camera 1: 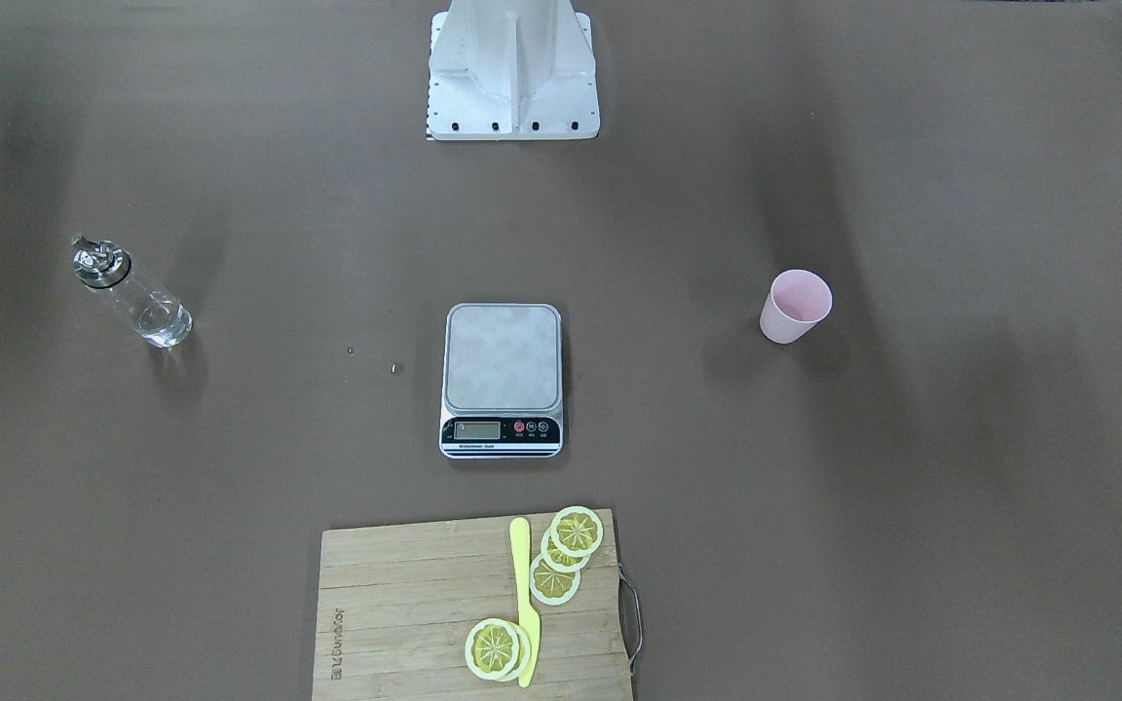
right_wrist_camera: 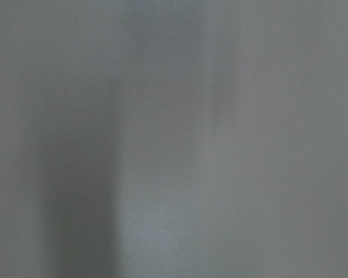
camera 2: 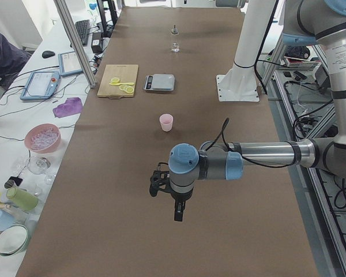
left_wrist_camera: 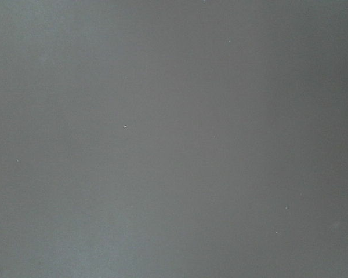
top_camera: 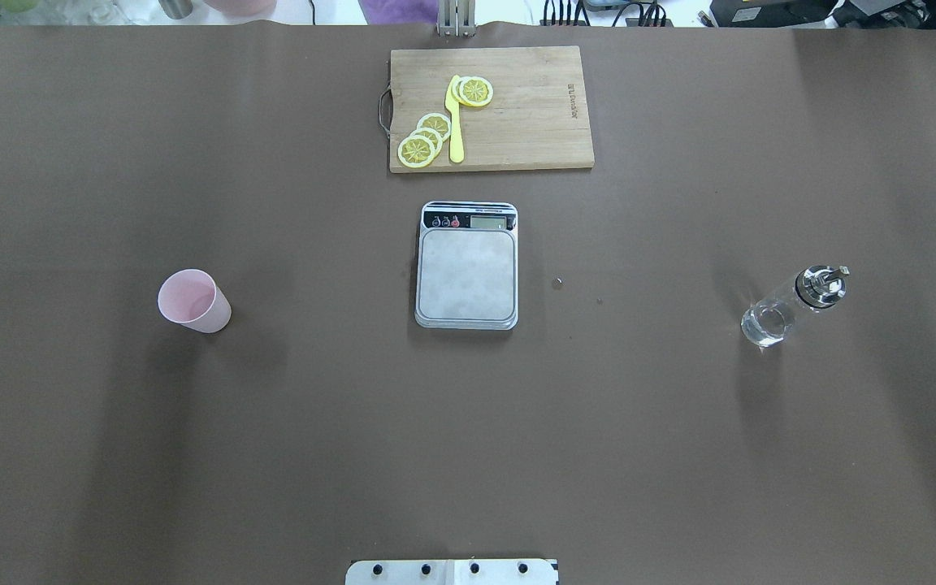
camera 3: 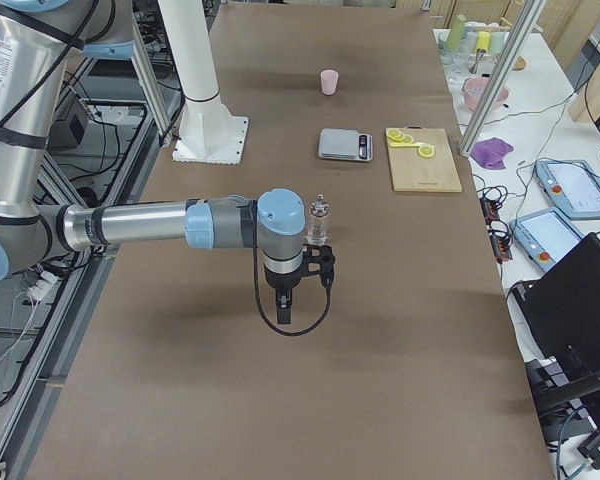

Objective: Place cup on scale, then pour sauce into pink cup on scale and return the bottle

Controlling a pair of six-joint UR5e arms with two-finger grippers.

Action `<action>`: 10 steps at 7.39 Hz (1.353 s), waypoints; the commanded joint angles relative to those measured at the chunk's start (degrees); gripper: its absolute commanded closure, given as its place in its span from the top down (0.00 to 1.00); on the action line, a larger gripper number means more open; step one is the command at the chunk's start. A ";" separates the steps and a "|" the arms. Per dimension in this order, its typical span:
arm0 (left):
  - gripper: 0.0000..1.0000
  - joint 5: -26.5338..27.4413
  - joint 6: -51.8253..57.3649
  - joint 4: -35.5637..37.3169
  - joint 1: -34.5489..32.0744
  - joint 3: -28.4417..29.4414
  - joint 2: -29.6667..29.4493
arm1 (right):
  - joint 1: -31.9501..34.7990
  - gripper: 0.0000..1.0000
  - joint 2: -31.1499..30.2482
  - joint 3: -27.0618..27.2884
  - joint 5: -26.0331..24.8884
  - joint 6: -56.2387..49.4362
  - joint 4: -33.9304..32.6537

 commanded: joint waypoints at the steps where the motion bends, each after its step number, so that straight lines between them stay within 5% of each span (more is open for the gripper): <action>1: 0.98 -0.03 -0.08 0.00 0.02 -0.03 -0.09 | 0.00 1.00 0.00 -0.09 0.00 0.00 -0.01; 7: 0.98 -0.38 -0.25 -0.18 0.02 -2.56 -1.31 | 0.26 1.00 1.74 3.77 5.27 0.00 0.26; 10: 0.98 -0.04 -0.16 -5.59 0.02 -1.88 -9.63 | 0.18 1.00 4.39 3.26 5.54 0.26 0.26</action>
